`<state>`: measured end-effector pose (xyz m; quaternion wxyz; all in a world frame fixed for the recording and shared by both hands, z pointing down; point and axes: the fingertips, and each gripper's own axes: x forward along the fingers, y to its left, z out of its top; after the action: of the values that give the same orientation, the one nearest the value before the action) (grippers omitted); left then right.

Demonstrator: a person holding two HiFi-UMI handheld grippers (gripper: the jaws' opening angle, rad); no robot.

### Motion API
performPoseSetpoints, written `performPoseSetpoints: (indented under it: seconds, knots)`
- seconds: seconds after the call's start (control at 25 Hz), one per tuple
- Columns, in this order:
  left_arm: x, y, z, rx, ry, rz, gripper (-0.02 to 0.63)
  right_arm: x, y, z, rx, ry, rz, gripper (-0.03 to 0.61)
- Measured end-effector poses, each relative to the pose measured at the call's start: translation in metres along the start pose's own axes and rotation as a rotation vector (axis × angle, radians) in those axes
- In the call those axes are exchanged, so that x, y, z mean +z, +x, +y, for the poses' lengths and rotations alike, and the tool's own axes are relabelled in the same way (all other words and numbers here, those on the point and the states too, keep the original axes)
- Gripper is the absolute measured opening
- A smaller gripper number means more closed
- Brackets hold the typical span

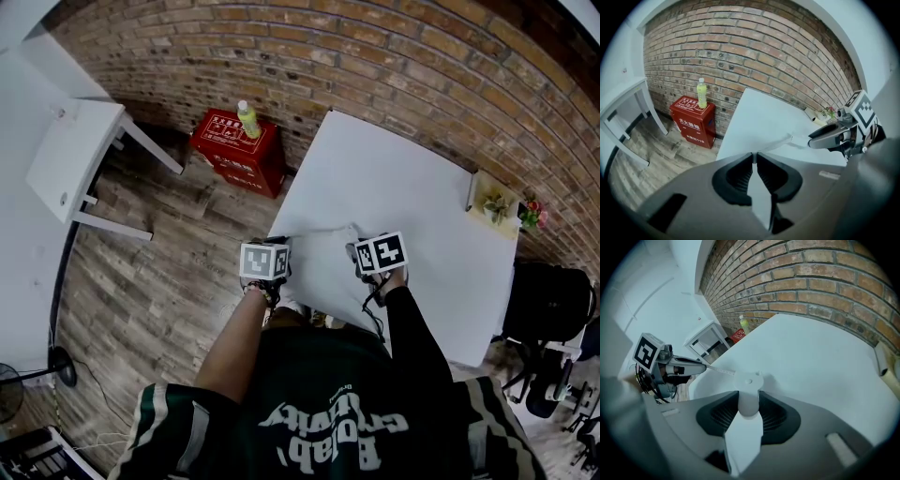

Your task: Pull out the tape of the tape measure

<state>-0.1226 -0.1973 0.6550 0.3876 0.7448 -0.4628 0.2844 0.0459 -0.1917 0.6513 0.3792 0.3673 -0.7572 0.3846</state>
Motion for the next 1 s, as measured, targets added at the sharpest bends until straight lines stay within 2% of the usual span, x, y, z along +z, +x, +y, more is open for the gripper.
performPoseSetpoints:
  seconds: [0.2,1.0]
  knots:
    - [0.001,-0.006,0.015,0.048,-0.012,-0.008,0.040,-0.002,-0.003,-0.011,-0.020,0.009,-0.006,0.152]
    - [0.000,-0.012,0.030,0.081,-0.044,-0.021,0.040,-0.002,-0.011,-0.030,-0.043,0.033,-0.029,0.152]
